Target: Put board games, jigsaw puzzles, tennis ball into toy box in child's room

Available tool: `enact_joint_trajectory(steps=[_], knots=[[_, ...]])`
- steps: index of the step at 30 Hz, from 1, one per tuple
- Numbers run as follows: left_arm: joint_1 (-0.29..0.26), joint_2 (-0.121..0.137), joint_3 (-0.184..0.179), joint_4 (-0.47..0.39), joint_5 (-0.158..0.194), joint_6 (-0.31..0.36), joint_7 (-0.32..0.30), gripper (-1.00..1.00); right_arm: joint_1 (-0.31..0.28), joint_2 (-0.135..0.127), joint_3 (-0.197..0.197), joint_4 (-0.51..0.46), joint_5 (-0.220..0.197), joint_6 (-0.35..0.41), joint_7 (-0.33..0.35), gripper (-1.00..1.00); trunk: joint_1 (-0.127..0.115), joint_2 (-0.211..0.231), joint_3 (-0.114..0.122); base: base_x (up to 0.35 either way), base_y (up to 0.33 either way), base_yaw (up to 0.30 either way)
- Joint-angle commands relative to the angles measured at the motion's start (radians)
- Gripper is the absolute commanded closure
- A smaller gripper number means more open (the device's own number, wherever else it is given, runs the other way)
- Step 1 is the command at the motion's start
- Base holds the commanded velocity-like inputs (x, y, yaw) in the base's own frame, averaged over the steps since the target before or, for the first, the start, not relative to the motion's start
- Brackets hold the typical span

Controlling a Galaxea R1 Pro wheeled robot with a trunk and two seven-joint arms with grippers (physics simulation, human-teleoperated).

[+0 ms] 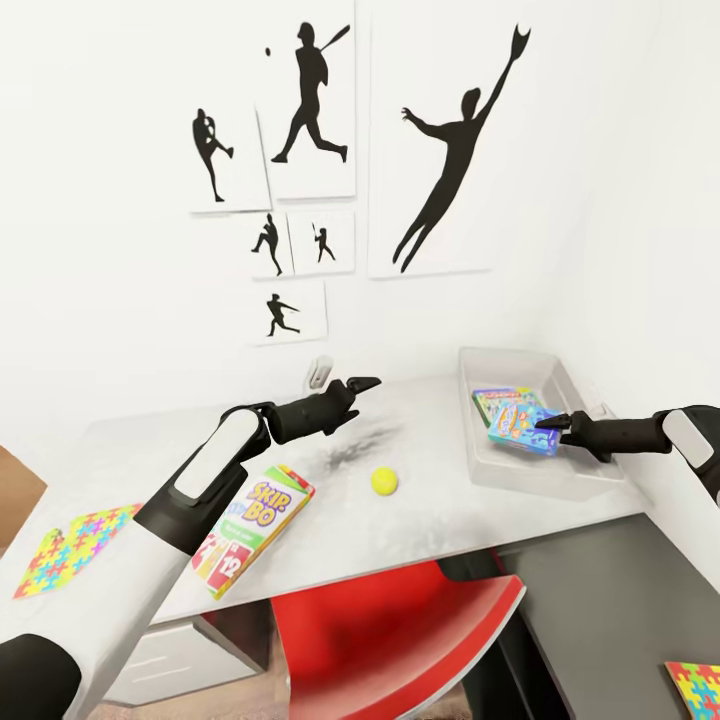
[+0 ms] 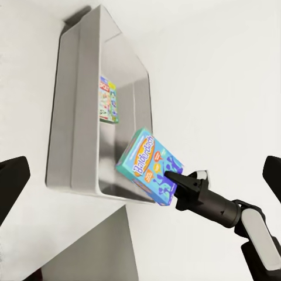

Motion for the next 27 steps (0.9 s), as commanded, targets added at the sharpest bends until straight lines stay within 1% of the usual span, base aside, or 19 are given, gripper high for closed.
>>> enact_joint_trajectory(steps=[1, 27], knots=[[-0.002, 0.001, -0.002, -0.002, 0.011, -0.001, 0.009, -1.0, -0.001, -0.001, 0.004, 0.0, 0.006, 0.0, 0.011, 1.0, 0.001, -0.002, -0.004, 0.0, 0.0, 0.0], [-0.009, -0.001, -0.002, -0.004, 0.011, -0.001, 0.009, -1.0, -0.002, -0.002, 0.003, -0.002, 0.006, 0.0, 0.011, 1.0, 0.001, -0.002, -0.046, 0.0, 0.0, 0.0]])
